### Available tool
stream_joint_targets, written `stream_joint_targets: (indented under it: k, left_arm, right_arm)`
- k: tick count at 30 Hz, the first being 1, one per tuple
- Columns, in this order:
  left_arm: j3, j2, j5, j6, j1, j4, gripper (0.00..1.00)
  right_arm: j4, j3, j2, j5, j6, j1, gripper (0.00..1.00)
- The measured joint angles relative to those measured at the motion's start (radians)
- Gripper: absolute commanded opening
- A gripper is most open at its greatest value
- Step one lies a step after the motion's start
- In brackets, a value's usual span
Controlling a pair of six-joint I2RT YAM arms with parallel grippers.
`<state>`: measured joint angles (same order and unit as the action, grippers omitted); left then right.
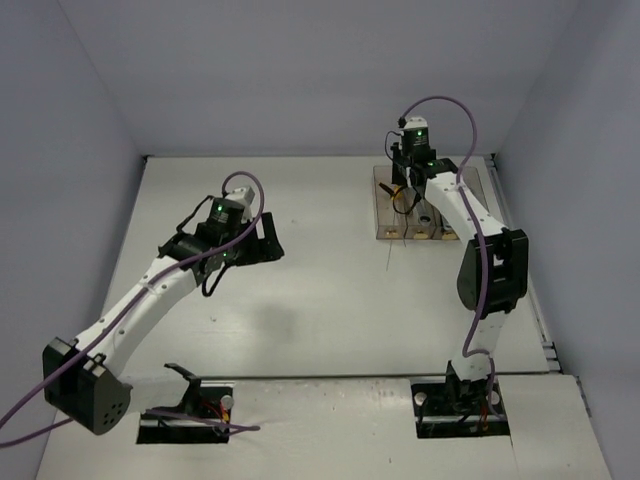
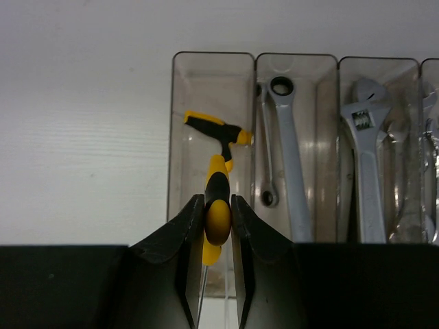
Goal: Sort the tools into containers
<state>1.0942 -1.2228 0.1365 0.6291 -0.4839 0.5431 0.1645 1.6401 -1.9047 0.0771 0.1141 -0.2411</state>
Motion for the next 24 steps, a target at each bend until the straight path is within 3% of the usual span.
stream_joint_targets:
  k: [12, 16, 24]
  left_arm:
    - [-0.025, 0.059, -0.026, -0.009, 0.021, 0.068, 0.76]
    - [-0.026, 0.060, -0.027, -0.009, 0.022, 0.084, 0.76]
    - [-0.027, 0.064, -0.034, -0.009, 0.027, 0.108, 0.76]
  right_arm:
    - [0.034, 0.232, -0.251, 0.082, -0.149, 0.005, 0.00]
    - [0.035, 0.272, -0.296, 0.092, -0.169, 0.005, 0.05]
    - [0.035, 0.299, -0.371, 0.090, -0.180, 0.000, 0.43]
